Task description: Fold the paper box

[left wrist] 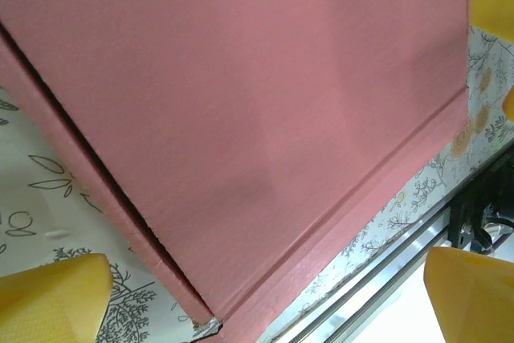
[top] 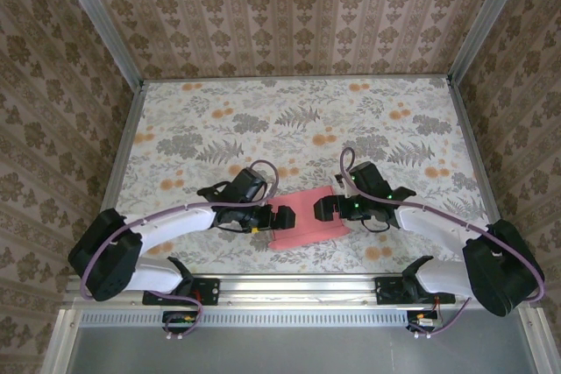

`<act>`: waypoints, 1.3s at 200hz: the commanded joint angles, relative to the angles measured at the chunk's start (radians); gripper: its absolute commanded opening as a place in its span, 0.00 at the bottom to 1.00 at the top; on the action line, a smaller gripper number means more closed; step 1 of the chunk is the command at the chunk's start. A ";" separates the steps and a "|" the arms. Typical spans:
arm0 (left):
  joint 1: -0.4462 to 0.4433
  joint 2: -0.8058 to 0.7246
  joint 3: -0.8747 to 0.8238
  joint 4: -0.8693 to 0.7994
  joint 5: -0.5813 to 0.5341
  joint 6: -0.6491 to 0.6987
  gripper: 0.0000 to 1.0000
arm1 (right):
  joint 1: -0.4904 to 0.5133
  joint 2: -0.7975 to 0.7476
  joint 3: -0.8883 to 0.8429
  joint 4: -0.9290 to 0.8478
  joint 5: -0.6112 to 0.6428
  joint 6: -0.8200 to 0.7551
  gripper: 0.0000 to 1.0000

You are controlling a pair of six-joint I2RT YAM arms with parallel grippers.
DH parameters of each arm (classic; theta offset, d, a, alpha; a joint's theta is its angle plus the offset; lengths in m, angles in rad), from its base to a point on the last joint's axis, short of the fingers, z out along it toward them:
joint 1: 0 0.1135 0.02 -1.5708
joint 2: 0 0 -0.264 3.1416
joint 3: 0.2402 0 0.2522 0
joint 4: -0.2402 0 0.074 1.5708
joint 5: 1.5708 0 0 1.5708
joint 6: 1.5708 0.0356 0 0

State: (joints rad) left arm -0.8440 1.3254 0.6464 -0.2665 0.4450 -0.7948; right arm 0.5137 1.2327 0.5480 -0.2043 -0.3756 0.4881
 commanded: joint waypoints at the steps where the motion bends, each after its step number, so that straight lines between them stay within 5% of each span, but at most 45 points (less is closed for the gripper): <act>1: -0.006 0.015 0.017 0.032 0.026 -0.027 1.00 | -0.004 0.011 -0.010 0.020 -0.027 -0.017 1.00; 104: -0.008 0.033 0.010 0.117 0.075 -0.056 1.00 | -0.004 -0.007 -0.016 -0.002 -0.052 -0.021 1.00; 260: 0.088 -0.171 0.110 -0.001 0.096 -0.023 1.00 | -0.038 -0.308 0.100 -0.203 -0.100 0.032 1.00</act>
State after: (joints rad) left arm -0.7589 1.1751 0.7174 -0.2466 0.5198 -0.8375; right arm 0.4755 0.9409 0.6155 -0.3759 -0.4168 0.5003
